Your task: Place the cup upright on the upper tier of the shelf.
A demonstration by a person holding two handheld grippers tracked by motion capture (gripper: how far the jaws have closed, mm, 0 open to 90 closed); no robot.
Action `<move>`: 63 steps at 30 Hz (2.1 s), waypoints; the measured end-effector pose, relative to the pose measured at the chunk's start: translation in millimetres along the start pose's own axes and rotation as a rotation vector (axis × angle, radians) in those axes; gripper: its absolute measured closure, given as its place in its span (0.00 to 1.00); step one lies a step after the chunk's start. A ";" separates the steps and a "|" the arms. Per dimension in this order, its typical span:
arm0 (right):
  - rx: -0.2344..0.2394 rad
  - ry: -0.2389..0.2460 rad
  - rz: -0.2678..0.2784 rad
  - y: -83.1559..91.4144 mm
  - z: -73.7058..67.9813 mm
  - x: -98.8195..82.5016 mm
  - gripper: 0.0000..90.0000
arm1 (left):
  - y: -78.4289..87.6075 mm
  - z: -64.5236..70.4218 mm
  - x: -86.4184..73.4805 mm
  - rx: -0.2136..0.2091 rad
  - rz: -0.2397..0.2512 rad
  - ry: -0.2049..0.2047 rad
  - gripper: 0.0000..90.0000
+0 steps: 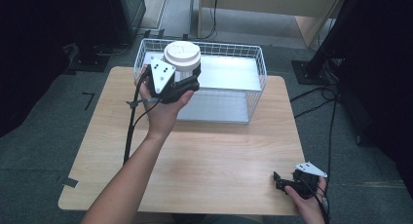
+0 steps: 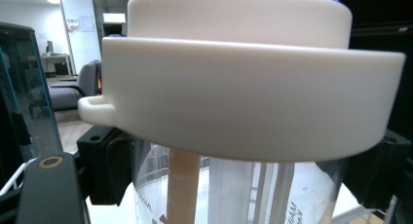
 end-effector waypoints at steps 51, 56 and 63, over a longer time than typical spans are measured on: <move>0.005 0.003 -0.003 0.0 0.3 0.4 0.00 | -91.4 -29.4 -12.3 0.146 -0.028 0.011 0.15; 0.005 0.003 -0.004 0.0 0.3 0.4 0.00 | -90.6 -28.6 -16.9 0.120 -0.070 0.022 0.10; 0.007 0.007 -0.004 -0.2 0.5 0.6 0.00 | -82.0 -29.2 -28.7 0.099 -0.121 0.005 0.02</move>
Point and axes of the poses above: each handheld gripper's, and its own axes: y roughly backward along the jaws, x roughly out of its top, z roughly to its right, the point moved 1 cm from there along -y, roughly forward along the jaws, and after that the axes turned 3 degrees about -y, right-handed, at the moved point
